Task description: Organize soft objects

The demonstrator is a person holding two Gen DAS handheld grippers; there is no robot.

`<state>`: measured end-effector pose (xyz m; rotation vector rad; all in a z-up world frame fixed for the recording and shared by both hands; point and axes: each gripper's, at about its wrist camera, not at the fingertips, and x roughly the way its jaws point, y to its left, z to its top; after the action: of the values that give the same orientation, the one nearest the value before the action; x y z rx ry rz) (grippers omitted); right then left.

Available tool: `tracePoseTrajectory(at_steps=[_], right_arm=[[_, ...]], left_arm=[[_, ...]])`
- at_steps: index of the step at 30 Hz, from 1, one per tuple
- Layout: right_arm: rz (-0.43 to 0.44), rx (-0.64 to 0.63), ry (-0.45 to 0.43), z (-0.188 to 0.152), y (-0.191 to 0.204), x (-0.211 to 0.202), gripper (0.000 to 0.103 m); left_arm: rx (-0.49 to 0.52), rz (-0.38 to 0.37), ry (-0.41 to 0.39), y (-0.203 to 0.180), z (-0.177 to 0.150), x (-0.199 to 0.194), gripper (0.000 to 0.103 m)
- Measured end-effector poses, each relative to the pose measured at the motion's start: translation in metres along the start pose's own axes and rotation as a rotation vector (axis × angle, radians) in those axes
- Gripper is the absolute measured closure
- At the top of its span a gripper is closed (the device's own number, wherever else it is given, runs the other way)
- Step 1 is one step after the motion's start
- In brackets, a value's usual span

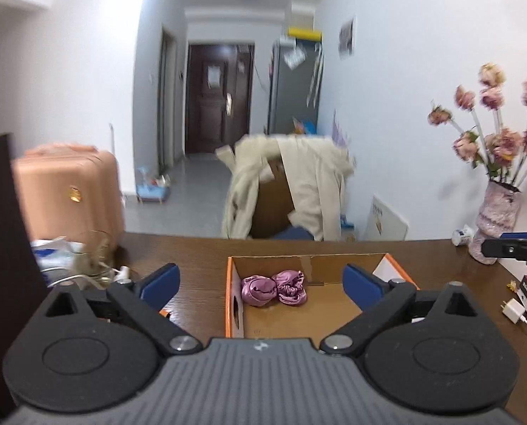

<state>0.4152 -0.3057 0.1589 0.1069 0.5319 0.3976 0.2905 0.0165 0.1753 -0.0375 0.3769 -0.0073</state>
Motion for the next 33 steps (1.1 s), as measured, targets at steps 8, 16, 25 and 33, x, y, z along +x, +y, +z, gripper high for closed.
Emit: tracePoseTrajectory(at_steps=[8, 16, 25, 33], right_arm=[[0.045, -0.135, -0.151, -0.103, 0.025, -0.117, 0.012], [0.068, -0.158, -0.203, -0.222, 0.055, -0.156, 0.001], [0.021, -0.084, -0.094, -0.277, 0.049, -0.153, 0.001], [0.044, -0.078, -0.057, -0.271, 0.055, -0.13, 0.009]], left_arm=[[0.045, 0.061, -0.117, -0.039, -0.115, -0.103, 0.0], [0.039, 0.08, -0.091, -0.064, -0.194, -0.136, 0.0], [0.035, 0.048, -0.043, -0.066, -0.203, -0.116, 0.0], [0.014, 0.082, 0.004, -0.057, -0.205, -0.088, 0.0]])
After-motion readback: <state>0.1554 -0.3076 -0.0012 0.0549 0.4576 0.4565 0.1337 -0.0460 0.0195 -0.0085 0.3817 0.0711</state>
